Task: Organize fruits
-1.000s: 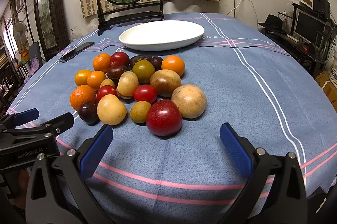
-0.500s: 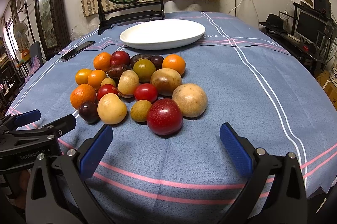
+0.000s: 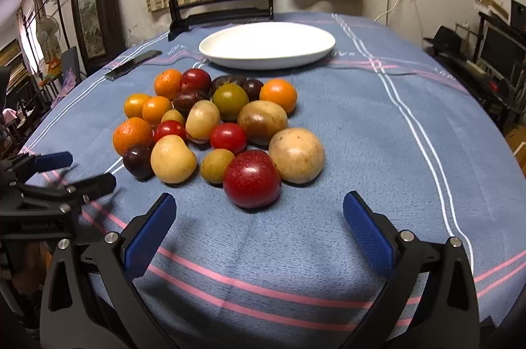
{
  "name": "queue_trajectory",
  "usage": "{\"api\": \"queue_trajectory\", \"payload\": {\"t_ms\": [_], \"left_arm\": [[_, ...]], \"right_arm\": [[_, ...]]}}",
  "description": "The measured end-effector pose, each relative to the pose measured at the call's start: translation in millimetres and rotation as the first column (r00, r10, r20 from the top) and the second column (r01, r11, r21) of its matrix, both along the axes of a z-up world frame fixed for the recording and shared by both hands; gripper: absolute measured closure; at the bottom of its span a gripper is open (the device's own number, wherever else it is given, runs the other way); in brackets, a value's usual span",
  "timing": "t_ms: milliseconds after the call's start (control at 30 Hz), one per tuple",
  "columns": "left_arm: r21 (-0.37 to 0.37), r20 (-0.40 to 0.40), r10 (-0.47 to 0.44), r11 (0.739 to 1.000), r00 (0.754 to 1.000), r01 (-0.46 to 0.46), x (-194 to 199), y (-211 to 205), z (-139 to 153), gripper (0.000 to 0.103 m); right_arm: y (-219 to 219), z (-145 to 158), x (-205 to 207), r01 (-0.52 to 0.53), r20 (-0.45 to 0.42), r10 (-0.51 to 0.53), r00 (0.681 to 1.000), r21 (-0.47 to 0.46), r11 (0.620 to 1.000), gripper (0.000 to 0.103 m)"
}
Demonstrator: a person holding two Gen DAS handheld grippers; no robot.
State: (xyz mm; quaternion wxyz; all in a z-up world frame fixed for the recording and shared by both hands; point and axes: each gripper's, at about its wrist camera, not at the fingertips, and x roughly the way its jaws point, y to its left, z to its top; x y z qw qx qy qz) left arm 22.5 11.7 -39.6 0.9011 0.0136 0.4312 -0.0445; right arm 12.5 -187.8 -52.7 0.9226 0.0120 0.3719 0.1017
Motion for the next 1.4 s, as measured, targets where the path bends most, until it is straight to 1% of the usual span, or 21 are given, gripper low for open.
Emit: {"api": "queue_trajectory", "payload": {"t_ms": [100, 267, 333, 400, 500, 567, 600, 633, 767, 867, 900, 967, 1000, 1033, 1100, 1200, 1400], "left_arm": [[-0.005, -0.003, -0.025, 1.0, 1.0, 0.025, 5.5, 4.4, 0.5, 0.002], [0.099, 0.011, -0.064, 0.993, 0.998, 0.063, 8.7, 7.2, -3.0, 0.002], [0.109, -0.007, -0.082, 0.991, 0.997, 0.082, 13.6, 8.7, -6.1, 0.002], [0.098, -0.029, -0.098, 0.99, 0.995, 0.101, 20.1, 8.5, -8.4, 0.002], [0.085, -0.051, -0.125, 0.988, 0.991, 0.129, 30.7, 5.6, -9.6, 0.008], [0.077, -0.055, -0.146, 0.986, 0.988, 0.15, 37.2, 1.4, -9.8, 0.018], [0.072, -0.056, -0.156, 0.984, 0.986, 0.16, 40.4, -1.1, -9.5, 0.019], [0.065, -0.057, -0.165, 0.983, 0.985, 0.169, 42.4, -2.6, -9.6, 0.023], [0.046, -0.063, -0.211, 0.976, 0.975, 0.214, 49.8, -14.8, -8.1, 0.043], [0.043, -0.063, -0.225, 0.973, 0.972, 0.228, 53.2, -21.4, -7.6, 0.048], [0.041, -0.061, -0.229, 0.972, 0.972, 0.231, 54.8, -22.1, -7.8, 0.048], [0.021, -0.055, -0.236, 0.971, 0.97, 0.238, 57.6, -20.9, -8.9, 0.05], [0.009, -0.053, -0.243, 0.97, 0.969, 0.244, 58.3, -20.3, -9.0, 0.053], [-0.009, -0.046, -0.261, 0.965, 0.964, 0.261, 57.2, -20.8, -8.3, 0.061], [-0.008, -0.037, -0.263, 0.965, 0.964, 0.263, 54.3, -21.5, -8.7, 0.062], [-0.036, -0.028, -0.263, 0.964, 0.964, 0.262, 50.7, -18.0, -7.9, 0.063], [-0.081, -0.012, -0.231, 0.97, 0.973, 0.229, 39.9, -2.1, -0.8, 0.063]], "right_arm": [[-7.5, 0.2, 3.7, -0.027, -0.035, 0.029, 0.999, 0.046, 0.999, 0.001], [-21.2, 0.9, 5.7, -0.028, -0.051, 0.034, 0.998, 0.113, 0.993, 0.001], [-22.7, 0.2, 6.8, -0.029, -0.055, 0.036, 0.998, 0.121, 0.992, 0.001], [-22.3, -1.0, 9.2, -0.031, -0.06, 0.039, 0.997, 0.125, 0.992, 0.001], [-19.3, -0.7, 9.6, -0.047, -0.061, 0.055, 0.997, 0.126, 0.991, 0.001], [-18.5, -1.0, 10.2, -0.051, -0.063, 0.06, 0.996, 0.127, 0.991, 0.001], [-18.8, -1.5, 11.1, -0.051, -0.065, 0.06, 0.996, 0.13, 0.99, 0.001], [-19.3, -1.8, 12.1, -0.049, -0.068, 0.059, 0.996, 0.132, 0.99, 0.001], [-21.6, -2.5, 15.9, -0.04, -0.075, 0.05, 0.996, 0.131, 0.991, 0.001], [-21.6, -0.8, 17.1, -0.042, -0.071, 0.051, 0.996, 0.126, 0.991, 0.001], [-21.3, -0.2, 17.3, -0.045, -0.069, 0.054, 0.996, 0.124, 0.991, 0.001], [-21.2, 0.3, 17.6, -0.046, -0.065, 0.054, 0.996, 0.119, 0.992, 0.001], [-21.3, 0.2, 17.5, -0.045, -0.065, 0.053, 0.996, 0.118, 0.992, 0.001], [-21.7, 0.2, 17.1, -0.045, -0.065, 0.053, 0.996, 0.118, 0.992, 0.001], [-21.5, 0.5, 17.6, -0.045, -0.065, 0.053, 0.996, 0.117, 0.992, 0.001], [-22.4, 2.0, 16.9, -0.05, -0.065, 0.058, 0.996, 0.112, 0.992, 0.001], [-15.7, 3.5, 14.4, -0.129, -0.083, 0.135, 0.987, 0.077, 0.989, 0.001]]}}
